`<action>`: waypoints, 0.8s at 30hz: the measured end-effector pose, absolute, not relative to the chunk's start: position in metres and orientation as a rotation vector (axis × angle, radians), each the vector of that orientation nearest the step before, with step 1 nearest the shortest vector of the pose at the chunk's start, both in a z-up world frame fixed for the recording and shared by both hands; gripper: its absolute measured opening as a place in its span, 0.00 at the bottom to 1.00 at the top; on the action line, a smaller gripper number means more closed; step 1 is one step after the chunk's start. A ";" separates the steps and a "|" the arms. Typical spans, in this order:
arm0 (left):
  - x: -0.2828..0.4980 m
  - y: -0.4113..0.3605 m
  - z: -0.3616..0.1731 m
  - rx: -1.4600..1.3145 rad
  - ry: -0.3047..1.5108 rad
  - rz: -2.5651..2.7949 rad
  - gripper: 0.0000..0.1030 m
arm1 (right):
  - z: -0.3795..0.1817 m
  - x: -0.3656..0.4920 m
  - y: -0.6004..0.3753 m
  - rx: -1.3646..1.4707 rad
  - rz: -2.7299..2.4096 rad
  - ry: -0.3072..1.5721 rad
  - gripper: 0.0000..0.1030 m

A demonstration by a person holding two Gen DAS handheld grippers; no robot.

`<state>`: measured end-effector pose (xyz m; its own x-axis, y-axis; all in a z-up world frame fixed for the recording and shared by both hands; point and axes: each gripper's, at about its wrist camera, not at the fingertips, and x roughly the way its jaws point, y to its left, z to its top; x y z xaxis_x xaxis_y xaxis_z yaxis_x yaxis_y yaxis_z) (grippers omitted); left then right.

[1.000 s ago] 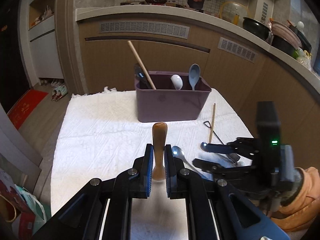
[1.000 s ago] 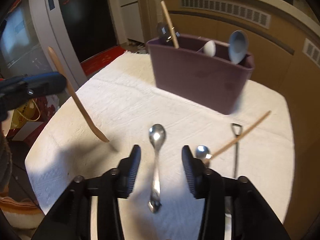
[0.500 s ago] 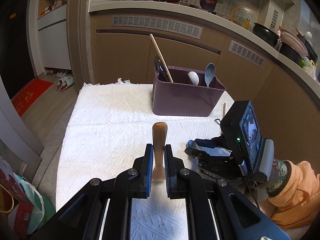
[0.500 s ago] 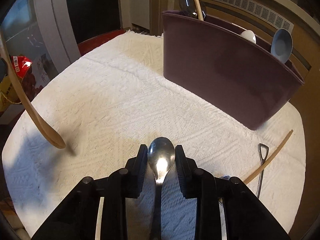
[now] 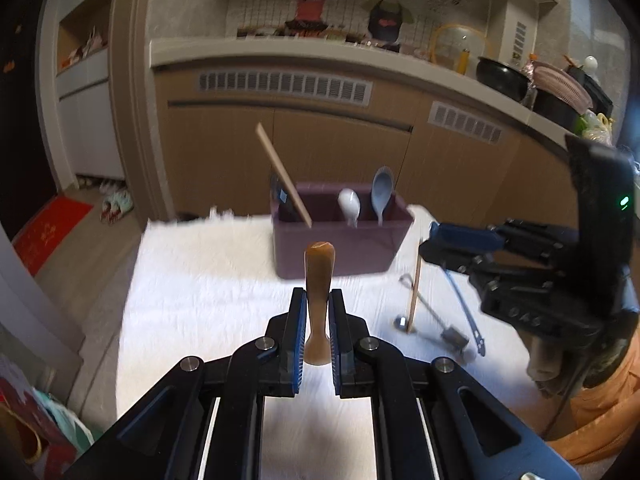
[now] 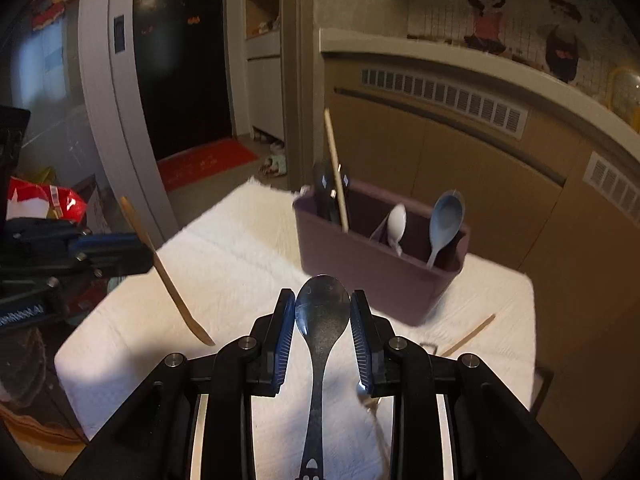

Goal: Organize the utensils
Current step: 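Lift the wooden spoon with the left gripper while the right gripper lifts the metal spoon toward the caddy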

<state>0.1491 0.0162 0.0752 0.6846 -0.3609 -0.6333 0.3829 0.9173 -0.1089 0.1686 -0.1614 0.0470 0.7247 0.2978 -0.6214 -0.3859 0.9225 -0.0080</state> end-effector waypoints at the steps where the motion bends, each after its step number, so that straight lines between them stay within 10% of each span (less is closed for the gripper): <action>1: 0.154 0.013 0.086 0.044 0.676 -0.413 0.08 | 0.062 0.169 -0.165 -0.136 0.375 0.629 0.28; 12: 0.236 -0.008 0.172 0.031 0.489 -0.421 0.08 | 0.180 0.223 -0.204 -0.027 0.262 0.255 0.28; 24: 0.319 -0.046 0.097 0.057 0.671 -0.456 0.09 | 0.098 0.322 -0.211 0.027 0.226 0.353 0.28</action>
